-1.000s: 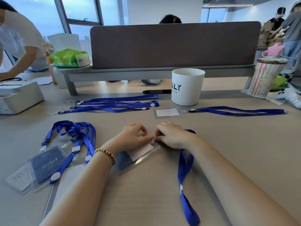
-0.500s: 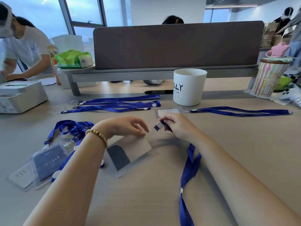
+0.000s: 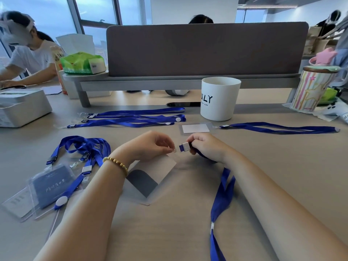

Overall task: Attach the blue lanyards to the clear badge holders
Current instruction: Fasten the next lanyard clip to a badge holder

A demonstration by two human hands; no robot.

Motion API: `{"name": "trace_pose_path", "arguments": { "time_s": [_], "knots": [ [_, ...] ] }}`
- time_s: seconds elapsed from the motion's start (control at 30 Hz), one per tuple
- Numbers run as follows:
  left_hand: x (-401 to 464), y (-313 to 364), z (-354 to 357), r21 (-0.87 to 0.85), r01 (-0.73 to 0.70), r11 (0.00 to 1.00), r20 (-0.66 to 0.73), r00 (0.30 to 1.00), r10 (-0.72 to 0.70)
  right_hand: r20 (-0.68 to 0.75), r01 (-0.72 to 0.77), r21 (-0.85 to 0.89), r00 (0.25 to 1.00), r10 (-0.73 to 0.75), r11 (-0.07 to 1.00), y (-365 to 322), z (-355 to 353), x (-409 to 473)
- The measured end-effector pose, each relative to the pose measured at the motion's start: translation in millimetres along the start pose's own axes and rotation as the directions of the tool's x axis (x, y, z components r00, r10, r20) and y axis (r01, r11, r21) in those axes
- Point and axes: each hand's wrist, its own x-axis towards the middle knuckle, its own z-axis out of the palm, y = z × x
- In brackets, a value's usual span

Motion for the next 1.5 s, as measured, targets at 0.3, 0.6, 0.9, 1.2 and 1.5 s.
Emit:
{"name": "trace_pose_path", "arguments": {
  "time_s": [0.3,0.6,0.9,1.2,1.5],
  "knots": [
    [1,2,3,0.185,-0.083,0.979,-0.168,0.979,0.114,0.027,0.165,-0.138,0.986,-0.163,0.976,2,6,0],
    [4,4,16,0.359,-0.101,0.928,-0.284,0.935,0.212,0.043,0.072,0.264,0.995,-0.087,0.962,14,14,7],
    [9,2,20,0.454,-0.089,0.887,-0.194,0.961,0.196,0.065,0.065,0.142,0.995,-0.075,0.988,19,13,10],
    [10,10,25,0.566,-0.05,0.823,-0.114,0.984,0.138,0.044,0.049,0.089,0.998,-0.053,0.995,19,11,11],
    [10,10,31,0.593,-0.018,0.805,-0.156,0.978,0.137,-0.071,0.102,-0.062,0.992,-0.107,0.993,12,16,10]
  ]
}}
